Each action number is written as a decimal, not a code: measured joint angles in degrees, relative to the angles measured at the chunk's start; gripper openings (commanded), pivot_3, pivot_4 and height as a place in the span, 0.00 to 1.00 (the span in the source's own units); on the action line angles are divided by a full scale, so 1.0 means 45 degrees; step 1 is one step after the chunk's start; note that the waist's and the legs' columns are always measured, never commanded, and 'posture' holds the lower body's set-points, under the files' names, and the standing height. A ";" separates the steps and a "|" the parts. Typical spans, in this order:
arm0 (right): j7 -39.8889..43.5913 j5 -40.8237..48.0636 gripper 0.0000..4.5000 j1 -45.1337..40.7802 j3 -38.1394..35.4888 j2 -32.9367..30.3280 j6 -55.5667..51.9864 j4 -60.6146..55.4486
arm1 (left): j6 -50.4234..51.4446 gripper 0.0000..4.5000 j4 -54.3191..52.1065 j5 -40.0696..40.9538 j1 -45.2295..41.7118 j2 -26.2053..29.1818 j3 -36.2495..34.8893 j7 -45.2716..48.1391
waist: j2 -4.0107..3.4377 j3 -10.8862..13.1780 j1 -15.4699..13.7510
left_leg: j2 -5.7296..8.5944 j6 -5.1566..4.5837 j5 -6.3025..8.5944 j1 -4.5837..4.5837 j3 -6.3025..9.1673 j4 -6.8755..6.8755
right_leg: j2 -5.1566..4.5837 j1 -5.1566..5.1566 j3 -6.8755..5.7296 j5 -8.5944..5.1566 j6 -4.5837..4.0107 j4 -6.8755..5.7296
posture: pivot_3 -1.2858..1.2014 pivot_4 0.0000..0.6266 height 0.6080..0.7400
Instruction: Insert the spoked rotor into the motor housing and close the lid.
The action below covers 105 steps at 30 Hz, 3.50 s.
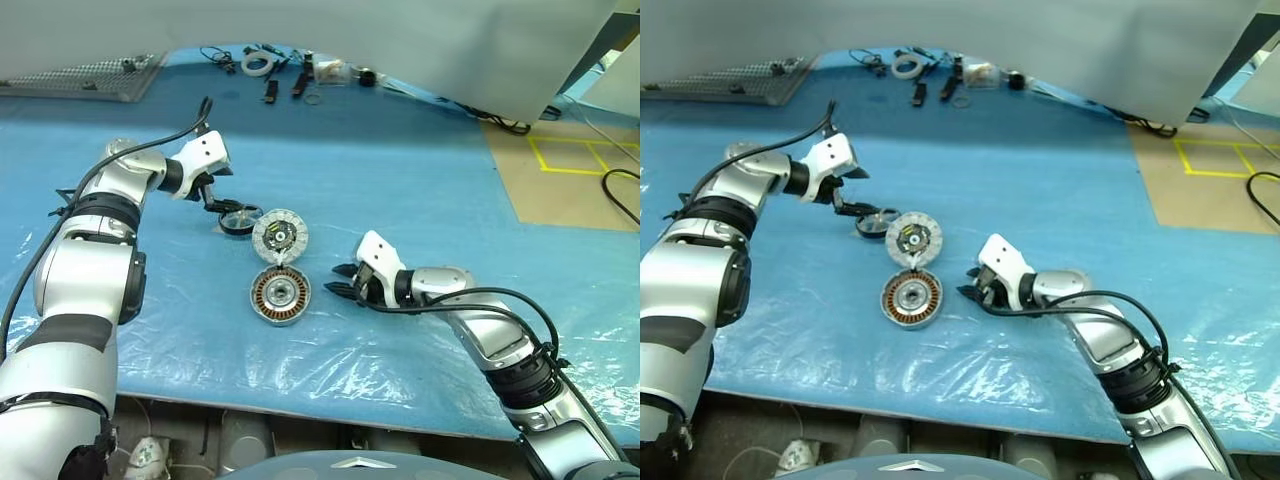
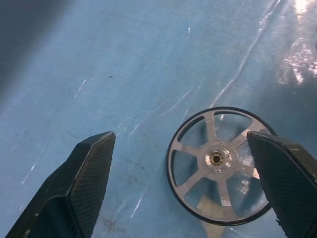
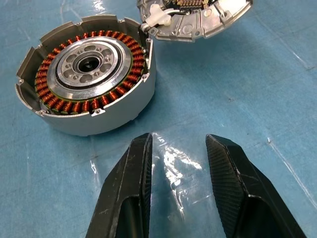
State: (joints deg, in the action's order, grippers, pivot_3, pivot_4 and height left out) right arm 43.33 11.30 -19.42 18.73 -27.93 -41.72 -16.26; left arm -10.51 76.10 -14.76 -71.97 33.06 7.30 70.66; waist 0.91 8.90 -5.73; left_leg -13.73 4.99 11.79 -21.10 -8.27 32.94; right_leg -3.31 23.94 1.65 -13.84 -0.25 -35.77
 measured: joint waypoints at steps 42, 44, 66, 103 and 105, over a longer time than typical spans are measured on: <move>-0.0431 -0.0225 0.41 0.0474 0.0159 0.0278 0.0121 0.0204 | 0.1385 0.57 -0.0016 -0.0319 0.0169 -0.0356 0.0761 0.0363 | 0.0000 0.0000 -0.0031 | 0.0001 -0.0001 0.0000 0.0001 0.0000 0.0002 | -0.0001 -0.0006 0.0000 0.0001 0.0000 0.0000 | 0.52 0.24 1.00; -0.0431 -0.0242 0.41 0.0475 0.0159 0.0277 0.0123 0.0237 | 0.1402 0.57 -0.0015 -0.0321 0.0243 -0.0397 0.0766 0.0236 | 0.0001 0.0000 -0.0031 | 0.0000 -0.0001 0.0000 0.0000 0.0000 0.0002 | -0.0001 -0.0006 0.0000 0.0001 0.0000 0.0000 | 0.52 0.24 1.00; -0.0537 -0.0341 0.41 0.0748 0.0161 0.0237 0.0271 0.0237 | 0.1952 0.57 0.0020 -0.0488 0.0710 -0.0753 0.0887 -0.0713 | 0.0001 0.0000 -0.0032 | 0.0001 -0.0001 0.0000 0.0025 0.0002 0.0002 | -0.0003 -0.0034 0.0000 0.0001 0.0000 0.0003 | 0.52 0.24 1.00; 0.0338 -0.0267 0.41 0.0094 -0.0009 -0.0067 0.0512 0.0599 | 0.0241 0.30 -0.0933 0.0048 0.1872 0.0510 0.0722 0.0583 | -0.0018 0.0011 0.0079 | 0.0010 0.0002 0.0002 0.0213 -0.0014 -0.0095 | -0.0025 -0.0182 0.0008 -0.0002 -0.0002 0.0071 | 0.52 0.24 1.00; 0.0559 -0.0231 0.41 -0.0134 -0.0108 -0.0304 0.0541 0.0602 | 0.0090 0.30 -0.1164 0.0228 0.2120 0.0859 0.0691 0.1089 | -0.0019 0.0012 0.0044 | 0.0008 0.0002 0.0002 0.0206 -0.0014 -0.0120 | -0.0025 -0.0181 0.0005 -0.0003 -0.0004 0.0092 | 0.52 0.24 1.00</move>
State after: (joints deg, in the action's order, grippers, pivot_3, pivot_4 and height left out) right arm 45.85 10.26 -20.02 18.24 -29.30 -39.28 -13.55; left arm -10.11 70.86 -13.73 -62.43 36.93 10.41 75.56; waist 0.83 8.95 -5.54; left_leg -13.69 5.00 11.80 -20.17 -8.33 32.40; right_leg -3.42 23.13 1.67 -13.86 -0.26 -35.35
